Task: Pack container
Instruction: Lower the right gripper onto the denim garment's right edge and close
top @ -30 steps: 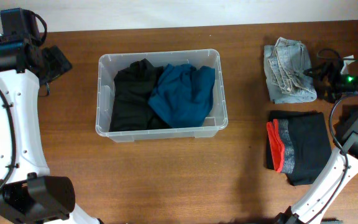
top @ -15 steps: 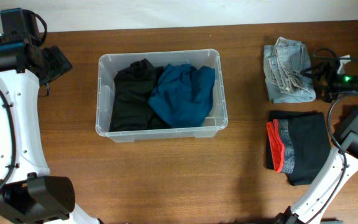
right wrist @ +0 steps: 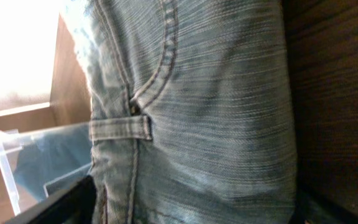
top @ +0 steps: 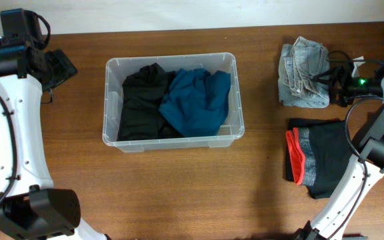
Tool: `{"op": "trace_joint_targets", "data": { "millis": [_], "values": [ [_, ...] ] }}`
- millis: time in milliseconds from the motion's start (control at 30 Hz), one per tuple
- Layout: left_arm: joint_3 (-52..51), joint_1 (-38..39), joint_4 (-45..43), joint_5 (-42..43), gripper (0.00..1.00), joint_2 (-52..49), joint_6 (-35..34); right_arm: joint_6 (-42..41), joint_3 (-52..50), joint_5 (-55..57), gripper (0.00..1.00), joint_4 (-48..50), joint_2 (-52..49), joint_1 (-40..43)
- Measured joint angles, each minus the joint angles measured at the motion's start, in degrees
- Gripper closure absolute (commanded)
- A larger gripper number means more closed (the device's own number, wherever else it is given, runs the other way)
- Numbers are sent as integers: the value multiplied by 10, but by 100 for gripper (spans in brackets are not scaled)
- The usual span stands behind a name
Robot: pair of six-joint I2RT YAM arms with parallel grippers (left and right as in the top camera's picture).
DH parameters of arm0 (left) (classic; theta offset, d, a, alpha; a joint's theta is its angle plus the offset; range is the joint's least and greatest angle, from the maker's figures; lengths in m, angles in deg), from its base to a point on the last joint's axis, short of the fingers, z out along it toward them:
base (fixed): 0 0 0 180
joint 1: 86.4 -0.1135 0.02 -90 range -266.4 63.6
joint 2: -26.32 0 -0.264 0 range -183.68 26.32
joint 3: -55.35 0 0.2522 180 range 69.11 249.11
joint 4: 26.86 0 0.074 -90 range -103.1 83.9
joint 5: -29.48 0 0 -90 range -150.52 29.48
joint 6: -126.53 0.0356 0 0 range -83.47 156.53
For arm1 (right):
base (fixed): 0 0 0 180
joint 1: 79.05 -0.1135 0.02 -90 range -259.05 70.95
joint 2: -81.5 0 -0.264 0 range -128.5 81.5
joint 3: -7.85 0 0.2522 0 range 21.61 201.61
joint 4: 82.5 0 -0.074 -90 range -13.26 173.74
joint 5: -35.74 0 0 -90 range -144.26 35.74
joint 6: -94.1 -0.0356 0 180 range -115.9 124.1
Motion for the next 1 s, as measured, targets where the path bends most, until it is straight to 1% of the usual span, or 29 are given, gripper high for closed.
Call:
{"op": "trace_joint_targets", "data": {
  "millis": [100, 167, 233, 333, 467, 500, 533, 567, 800, 900, 933, 1000],
  "values": [
    [0, 0, 0, 0, 1, 0, 0, -1, 0, 2, 20, 0, -1, 0],
    [0, 0, 0, 0, 1, 0, 0, -1, 0, 9, 23, 2, -1, -1],
    [0, 0, 0, 0, 1, 0, 0, 0, 1, 18, 29, 2, -1, -3],
    [0, 0, 0, 0, 1, 0, 0, -1, 1, 31, 31, 4, -1, -6],
    [0, 0, 0, 0, 1, 0, 0, -2, 2, 39, 41, 10, -1, -7],
    [0, 0, 0, 0, 1, 0, 0, -2, 2, 42, 42, 12, -1, -7],
    [0, 0, 0, 0, 1, 0, 0, -2, 2, 45, 47, 15, -1, -7],
    [0, 0, 0, 0, 1, 0, 0, -2, 2, 47, 49, 15, -1, -8],
    [0, 0, 0, 0, 1, 0, 0, -1, 2, 63, 60, 20, -2, -9],
    [0, 0, 0, 0, 1, 0, 0, -1, 2, 68, 68, 21, -3, -9],
    [0, 0, 0, 0, 1, 0, 0, -1, 2, 68, 73, 22, -4, -9],
    [0, 0, 0, 0, 1, 0, 0, 0, 2, 70, 79, 24, -5, -9]
  ]
}}
